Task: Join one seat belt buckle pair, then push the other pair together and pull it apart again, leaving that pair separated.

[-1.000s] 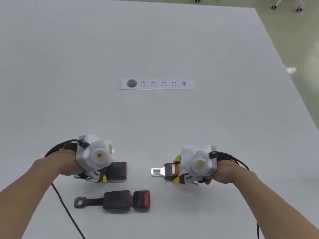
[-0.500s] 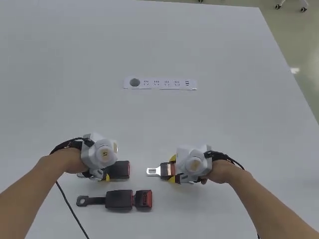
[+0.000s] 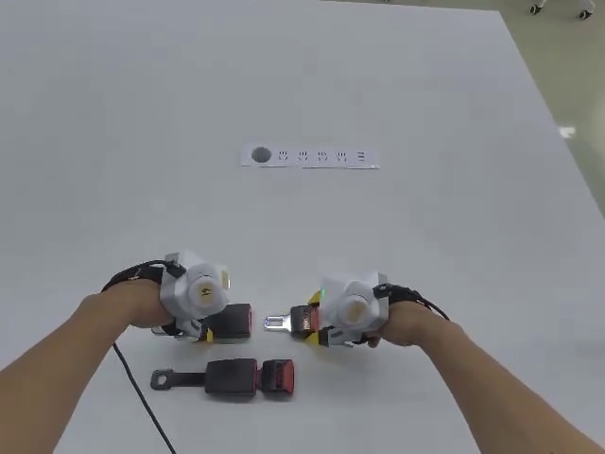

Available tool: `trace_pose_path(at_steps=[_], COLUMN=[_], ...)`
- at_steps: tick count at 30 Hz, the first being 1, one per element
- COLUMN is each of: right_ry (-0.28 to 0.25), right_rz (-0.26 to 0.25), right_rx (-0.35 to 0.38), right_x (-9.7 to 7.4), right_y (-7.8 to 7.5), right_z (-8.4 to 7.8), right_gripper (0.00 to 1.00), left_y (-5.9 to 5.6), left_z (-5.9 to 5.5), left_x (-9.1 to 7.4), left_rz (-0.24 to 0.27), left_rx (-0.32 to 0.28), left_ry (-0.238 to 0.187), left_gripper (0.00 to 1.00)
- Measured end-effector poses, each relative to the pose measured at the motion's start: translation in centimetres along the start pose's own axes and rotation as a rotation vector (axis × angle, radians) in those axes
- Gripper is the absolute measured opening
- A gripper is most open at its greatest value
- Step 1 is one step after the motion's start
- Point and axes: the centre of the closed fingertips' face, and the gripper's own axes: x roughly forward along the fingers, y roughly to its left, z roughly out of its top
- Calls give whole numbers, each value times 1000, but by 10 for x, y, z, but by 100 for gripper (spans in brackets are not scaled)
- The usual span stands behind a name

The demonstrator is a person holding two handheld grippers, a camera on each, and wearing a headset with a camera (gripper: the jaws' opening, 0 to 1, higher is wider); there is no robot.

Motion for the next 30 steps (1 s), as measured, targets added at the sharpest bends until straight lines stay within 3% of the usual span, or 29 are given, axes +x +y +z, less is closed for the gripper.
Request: trace_pose_path(at_steps=[15,30], right_ry=[-17,-41], right_rz=[9,1], right_rx=[-23,-29], right_x=[16,21], right_y=[3,3], right_z=[18,29], right_gripper=[31,31], left_y=[-2,-1], left_z=[2,2], left_x=[-2,1], left_rz=[-3,0], left_rx=[6,0], left_ry=[9,-6], left_gripper=[31,31])
